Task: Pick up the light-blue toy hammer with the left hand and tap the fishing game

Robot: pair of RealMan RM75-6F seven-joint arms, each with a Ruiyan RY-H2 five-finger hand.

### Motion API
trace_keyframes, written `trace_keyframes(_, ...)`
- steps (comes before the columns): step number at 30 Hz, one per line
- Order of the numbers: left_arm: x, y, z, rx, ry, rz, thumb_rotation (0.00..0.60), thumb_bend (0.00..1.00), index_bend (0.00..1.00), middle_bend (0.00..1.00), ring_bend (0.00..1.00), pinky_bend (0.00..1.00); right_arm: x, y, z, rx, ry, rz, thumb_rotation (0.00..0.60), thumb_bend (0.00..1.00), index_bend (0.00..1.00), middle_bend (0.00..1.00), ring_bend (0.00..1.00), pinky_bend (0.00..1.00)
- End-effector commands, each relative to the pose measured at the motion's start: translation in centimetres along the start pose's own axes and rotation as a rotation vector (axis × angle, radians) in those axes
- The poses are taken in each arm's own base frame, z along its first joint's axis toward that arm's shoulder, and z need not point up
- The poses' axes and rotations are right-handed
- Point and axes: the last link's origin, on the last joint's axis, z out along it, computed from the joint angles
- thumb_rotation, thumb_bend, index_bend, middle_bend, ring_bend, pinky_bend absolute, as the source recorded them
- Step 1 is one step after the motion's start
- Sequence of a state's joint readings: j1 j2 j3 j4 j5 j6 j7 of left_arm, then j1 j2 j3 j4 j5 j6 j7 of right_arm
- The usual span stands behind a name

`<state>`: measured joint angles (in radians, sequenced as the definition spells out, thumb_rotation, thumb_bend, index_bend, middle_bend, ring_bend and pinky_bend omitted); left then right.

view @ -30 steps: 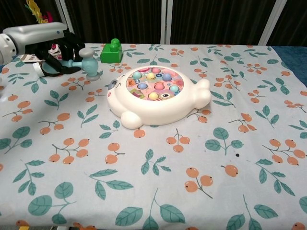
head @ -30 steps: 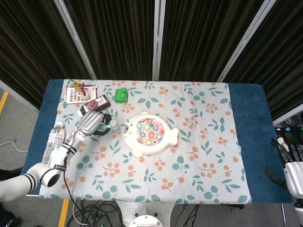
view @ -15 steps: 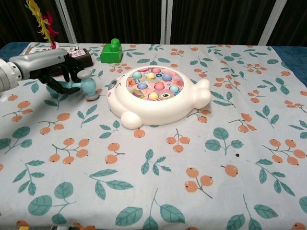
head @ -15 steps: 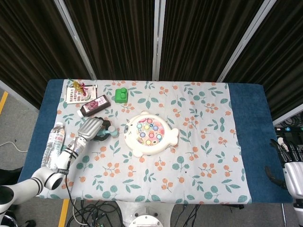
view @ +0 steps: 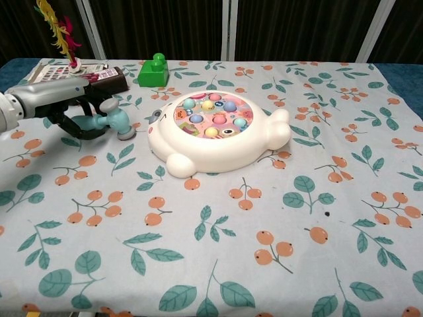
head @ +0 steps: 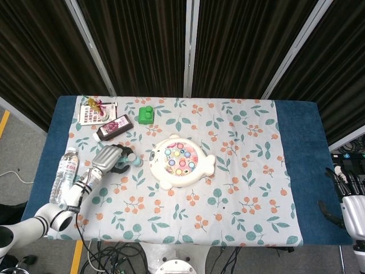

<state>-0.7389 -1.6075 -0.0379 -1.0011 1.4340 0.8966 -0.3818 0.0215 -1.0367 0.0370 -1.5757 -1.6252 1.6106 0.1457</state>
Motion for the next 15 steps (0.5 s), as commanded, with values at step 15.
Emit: trace_keyframes(15, 8.6, -4.4, -8.5, 0.133, 0.352, 0.023, 0.6, 0.22, 0.17, 0.23, 0.12, 0.15, 0.5, 0.7, 0.6, 0.001, -0.015, 0.009, 0.6, 0.28, 0.03, 0.22, 0.0, 0.0)
